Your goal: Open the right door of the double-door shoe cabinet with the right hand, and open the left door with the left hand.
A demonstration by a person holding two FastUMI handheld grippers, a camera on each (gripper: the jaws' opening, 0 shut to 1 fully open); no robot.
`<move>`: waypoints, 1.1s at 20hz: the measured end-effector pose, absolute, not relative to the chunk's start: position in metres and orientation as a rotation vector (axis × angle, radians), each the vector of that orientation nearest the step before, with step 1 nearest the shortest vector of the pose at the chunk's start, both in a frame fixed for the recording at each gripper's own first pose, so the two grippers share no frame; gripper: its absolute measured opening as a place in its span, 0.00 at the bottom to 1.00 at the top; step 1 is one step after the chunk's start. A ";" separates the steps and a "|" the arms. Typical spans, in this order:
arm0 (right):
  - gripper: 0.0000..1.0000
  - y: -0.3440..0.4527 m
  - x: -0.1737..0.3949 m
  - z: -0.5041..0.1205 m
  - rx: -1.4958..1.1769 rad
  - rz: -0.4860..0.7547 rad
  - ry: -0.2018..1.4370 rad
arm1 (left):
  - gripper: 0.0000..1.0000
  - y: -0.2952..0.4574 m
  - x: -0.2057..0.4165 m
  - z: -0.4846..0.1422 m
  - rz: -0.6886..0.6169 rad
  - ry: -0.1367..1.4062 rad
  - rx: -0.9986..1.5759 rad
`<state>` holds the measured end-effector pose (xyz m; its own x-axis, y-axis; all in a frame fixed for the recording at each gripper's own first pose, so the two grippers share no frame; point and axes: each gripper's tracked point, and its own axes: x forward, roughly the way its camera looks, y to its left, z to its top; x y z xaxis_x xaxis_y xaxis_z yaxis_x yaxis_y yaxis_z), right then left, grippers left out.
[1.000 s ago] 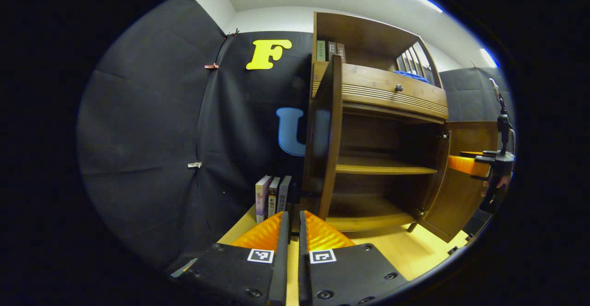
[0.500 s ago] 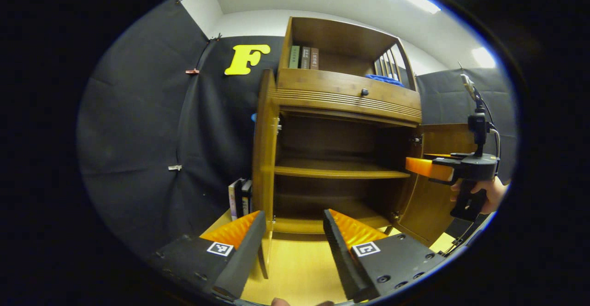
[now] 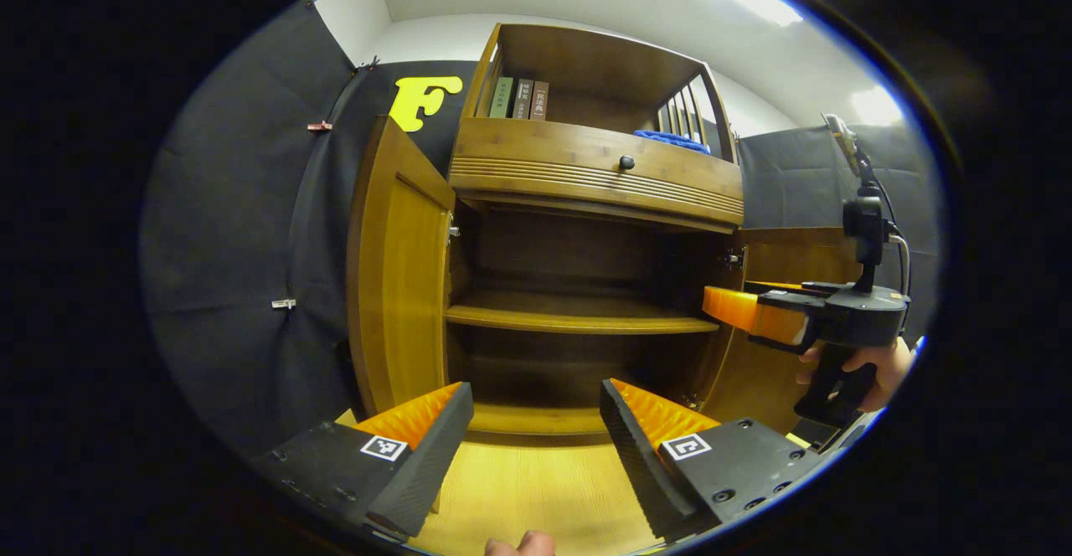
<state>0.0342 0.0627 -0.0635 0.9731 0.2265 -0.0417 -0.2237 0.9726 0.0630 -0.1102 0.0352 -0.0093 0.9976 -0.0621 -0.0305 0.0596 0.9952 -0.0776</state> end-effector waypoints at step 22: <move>0.98 0.082 0.022 -0.048 0.073 0.228 0.024 | 0.95 0.019 -0.069 0.018 -0.076 0.025 -0.077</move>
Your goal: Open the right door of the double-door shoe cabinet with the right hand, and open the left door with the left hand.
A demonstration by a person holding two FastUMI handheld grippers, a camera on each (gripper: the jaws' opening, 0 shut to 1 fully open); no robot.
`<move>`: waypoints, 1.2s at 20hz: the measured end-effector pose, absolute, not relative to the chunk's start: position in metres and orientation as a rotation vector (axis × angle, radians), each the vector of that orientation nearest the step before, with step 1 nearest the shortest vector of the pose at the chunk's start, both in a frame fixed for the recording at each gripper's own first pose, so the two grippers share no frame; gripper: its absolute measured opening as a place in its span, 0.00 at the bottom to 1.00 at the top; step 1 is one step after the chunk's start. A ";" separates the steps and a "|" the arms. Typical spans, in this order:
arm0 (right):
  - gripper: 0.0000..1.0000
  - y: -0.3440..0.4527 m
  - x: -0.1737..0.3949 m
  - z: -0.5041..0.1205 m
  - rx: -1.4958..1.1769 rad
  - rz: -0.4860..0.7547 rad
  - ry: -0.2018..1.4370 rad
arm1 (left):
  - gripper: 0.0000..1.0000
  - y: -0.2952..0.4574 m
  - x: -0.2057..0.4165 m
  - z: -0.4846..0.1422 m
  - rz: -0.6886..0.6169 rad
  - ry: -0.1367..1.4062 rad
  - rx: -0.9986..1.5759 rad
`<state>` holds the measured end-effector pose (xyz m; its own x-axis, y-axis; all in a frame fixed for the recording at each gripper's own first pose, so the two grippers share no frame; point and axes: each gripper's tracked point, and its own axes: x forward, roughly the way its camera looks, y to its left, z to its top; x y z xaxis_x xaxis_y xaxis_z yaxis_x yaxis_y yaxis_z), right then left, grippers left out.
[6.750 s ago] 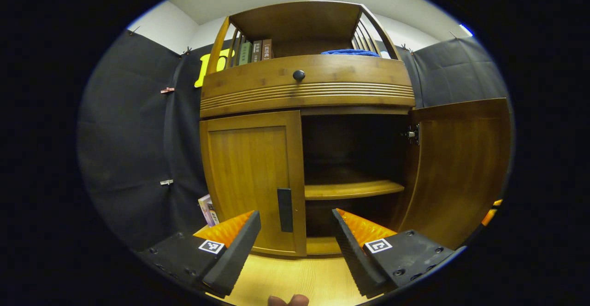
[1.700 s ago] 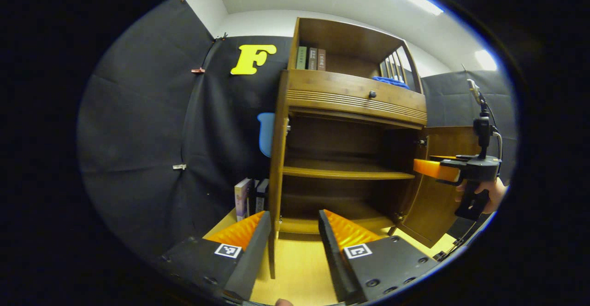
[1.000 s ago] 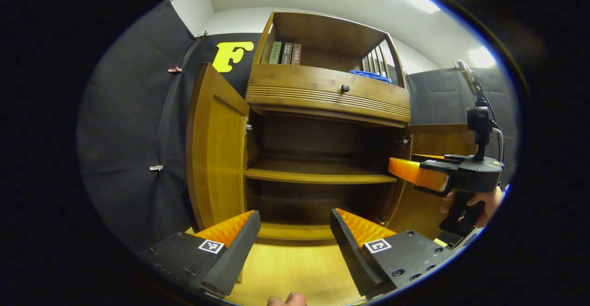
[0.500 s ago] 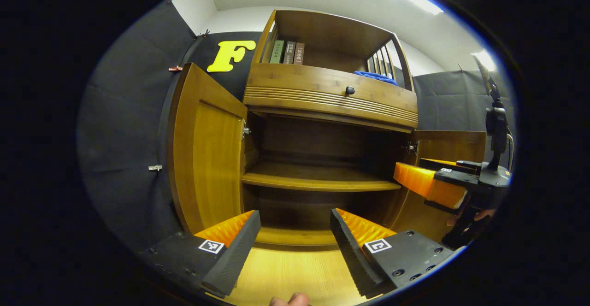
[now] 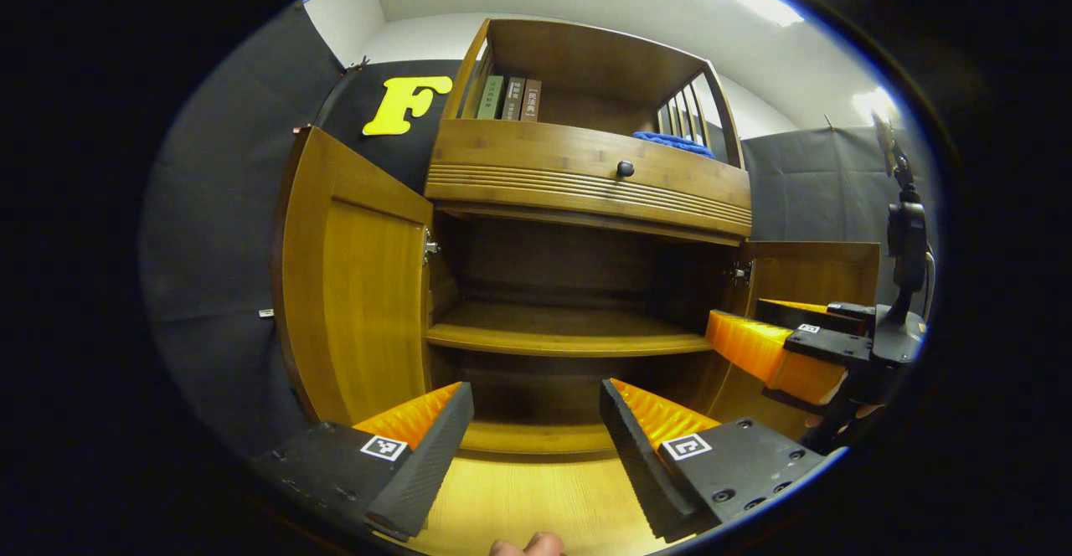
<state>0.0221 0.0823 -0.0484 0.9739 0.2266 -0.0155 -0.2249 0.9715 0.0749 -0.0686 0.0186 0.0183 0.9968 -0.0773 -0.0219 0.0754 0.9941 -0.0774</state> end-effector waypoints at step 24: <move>0.96 0.075 0.022 -0.054 0.063 0.205 0.029 | 0.94 -0.010 -0.067 0.007 -0.111 0.049 -0.062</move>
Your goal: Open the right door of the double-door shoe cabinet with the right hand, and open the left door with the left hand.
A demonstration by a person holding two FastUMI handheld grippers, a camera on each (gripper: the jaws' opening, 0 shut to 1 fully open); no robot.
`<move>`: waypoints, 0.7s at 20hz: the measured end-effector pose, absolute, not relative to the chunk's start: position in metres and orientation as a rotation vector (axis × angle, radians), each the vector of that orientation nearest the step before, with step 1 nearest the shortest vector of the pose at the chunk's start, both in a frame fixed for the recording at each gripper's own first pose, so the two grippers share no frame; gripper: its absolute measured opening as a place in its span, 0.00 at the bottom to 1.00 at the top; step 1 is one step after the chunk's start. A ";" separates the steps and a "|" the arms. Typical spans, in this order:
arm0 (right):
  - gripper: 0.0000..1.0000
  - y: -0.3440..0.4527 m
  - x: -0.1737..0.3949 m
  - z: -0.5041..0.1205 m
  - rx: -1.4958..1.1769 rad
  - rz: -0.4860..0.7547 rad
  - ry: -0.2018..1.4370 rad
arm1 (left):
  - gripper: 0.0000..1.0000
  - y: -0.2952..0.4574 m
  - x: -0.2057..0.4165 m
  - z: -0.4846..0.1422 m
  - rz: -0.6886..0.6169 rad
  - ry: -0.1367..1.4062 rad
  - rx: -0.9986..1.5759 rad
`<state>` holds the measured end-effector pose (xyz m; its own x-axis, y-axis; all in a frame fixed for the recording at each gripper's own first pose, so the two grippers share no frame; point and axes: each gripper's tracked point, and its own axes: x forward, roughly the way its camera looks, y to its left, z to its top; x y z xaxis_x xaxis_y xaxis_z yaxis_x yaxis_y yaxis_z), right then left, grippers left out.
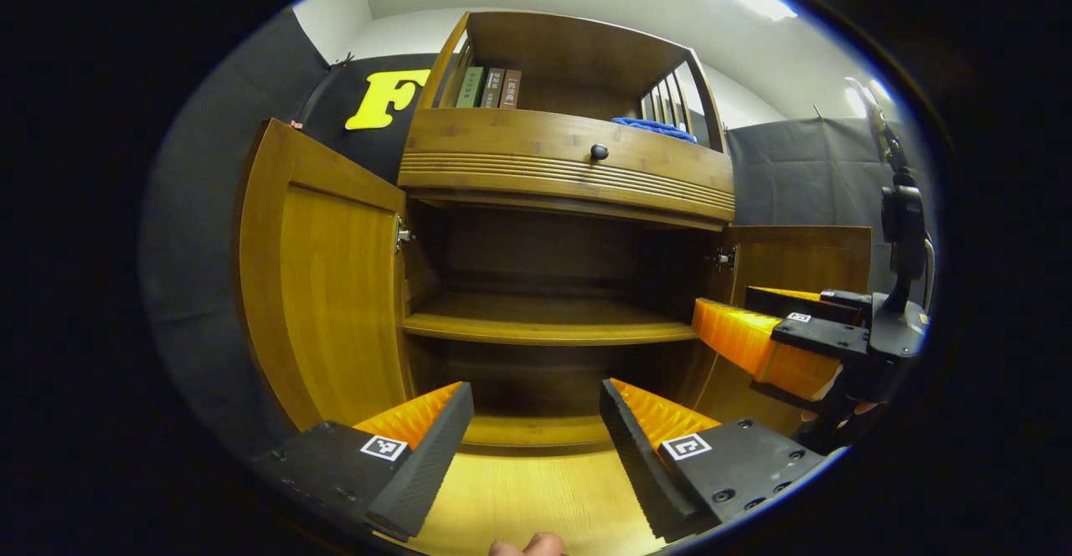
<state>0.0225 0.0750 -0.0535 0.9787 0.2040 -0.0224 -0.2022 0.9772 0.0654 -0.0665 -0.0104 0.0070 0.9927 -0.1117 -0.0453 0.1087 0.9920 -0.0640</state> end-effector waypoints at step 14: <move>0.96 0.075 0.022 -0.054 0.056 0.215 0.021 | 0.95 -0.010 -0.065 0.007 -0.108 0.048 -0.055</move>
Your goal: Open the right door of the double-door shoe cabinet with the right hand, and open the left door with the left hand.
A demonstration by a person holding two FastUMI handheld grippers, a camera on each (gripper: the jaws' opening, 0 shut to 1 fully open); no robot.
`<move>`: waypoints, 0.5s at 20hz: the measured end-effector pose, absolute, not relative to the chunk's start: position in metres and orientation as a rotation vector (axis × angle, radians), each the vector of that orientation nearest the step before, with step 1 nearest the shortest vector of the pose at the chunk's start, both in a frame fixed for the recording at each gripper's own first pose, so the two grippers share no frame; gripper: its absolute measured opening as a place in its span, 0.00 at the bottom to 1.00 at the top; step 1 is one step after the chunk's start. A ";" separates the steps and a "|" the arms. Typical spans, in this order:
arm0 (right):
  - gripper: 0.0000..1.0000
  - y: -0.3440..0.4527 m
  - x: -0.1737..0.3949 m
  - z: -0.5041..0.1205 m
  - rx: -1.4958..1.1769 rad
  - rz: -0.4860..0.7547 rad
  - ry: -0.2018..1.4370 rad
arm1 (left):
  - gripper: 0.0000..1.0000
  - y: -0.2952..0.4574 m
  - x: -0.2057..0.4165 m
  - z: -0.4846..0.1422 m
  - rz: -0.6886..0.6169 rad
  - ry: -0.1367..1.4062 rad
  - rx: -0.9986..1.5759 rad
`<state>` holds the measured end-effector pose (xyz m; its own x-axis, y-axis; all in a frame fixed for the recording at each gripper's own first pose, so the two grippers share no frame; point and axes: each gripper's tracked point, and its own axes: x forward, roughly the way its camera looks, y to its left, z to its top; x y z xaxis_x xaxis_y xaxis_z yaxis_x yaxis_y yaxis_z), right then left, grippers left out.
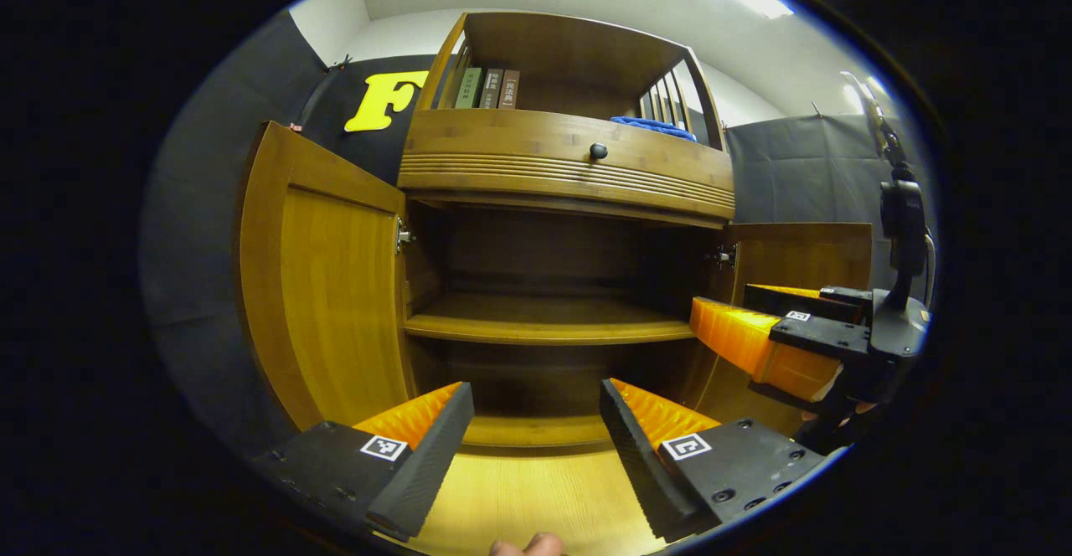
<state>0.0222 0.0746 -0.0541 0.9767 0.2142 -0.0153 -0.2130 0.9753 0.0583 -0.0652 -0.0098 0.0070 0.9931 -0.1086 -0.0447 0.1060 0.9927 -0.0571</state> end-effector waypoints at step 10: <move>0.96 0.073 0.024 -0.055 0.040 0.204 0.019 | 0.95 -0.005 -0.064 0.010 -0.113 0.038 -0.065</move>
